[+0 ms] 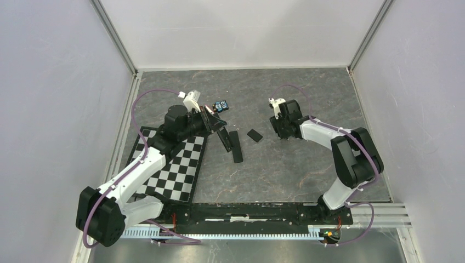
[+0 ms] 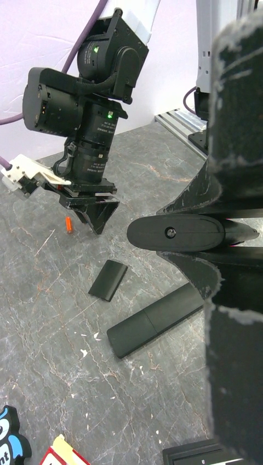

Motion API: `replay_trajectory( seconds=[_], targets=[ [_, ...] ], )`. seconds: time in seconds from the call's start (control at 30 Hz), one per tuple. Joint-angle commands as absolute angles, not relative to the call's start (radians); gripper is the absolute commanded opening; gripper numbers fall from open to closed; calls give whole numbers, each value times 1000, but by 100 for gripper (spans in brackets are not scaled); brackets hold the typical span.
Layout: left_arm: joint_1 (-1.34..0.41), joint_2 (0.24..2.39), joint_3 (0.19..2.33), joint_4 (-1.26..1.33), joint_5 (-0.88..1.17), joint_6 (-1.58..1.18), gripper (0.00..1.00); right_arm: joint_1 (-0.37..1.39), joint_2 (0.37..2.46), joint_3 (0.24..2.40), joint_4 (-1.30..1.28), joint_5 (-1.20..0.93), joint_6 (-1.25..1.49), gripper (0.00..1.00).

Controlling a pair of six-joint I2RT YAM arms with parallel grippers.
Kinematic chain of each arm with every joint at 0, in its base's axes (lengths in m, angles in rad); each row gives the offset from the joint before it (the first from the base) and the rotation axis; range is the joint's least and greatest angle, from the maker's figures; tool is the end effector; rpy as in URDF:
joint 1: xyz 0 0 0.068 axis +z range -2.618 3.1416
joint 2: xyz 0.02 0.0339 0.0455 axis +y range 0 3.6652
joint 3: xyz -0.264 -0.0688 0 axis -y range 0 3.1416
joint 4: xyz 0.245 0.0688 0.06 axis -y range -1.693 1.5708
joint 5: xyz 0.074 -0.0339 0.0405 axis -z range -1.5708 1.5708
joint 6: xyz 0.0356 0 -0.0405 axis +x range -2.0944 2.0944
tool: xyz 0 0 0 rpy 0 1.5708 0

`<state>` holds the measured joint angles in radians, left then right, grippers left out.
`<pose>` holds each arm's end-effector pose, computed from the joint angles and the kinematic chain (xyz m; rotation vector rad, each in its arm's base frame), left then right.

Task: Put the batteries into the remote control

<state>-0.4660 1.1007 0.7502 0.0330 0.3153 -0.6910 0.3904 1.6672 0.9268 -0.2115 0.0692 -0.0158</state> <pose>0.2216 -0.1238 0.2874 0.0042 2.0226 -1.0629 0.3064 0.1234 0.1661 -0.4811 2.4742 0.0643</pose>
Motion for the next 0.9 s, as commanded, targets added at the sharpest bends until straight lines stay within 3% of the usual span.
replay_trajectory(
  seconds=[0.0, 0.13, 0.47, 0.87],
  targets=[
    [-460, 1085, 759, 89, 323, -666, 2, 388, 1685, 970, -240, 89, -15, 47],
    [-460, 1086, 769, 89, 335, -667, 2, 384, 1695, 984, -268, 90, -17, 42],
    [-460, 1071, 789, 87, 349, -676, 2, 353, 1769, 1048, -375, 21, -2, 42],
    [-461, 1065, 809, 94, 360, -696, 2, 342, 1802, 1043, -365, 3, 39, 23]
  ],
)
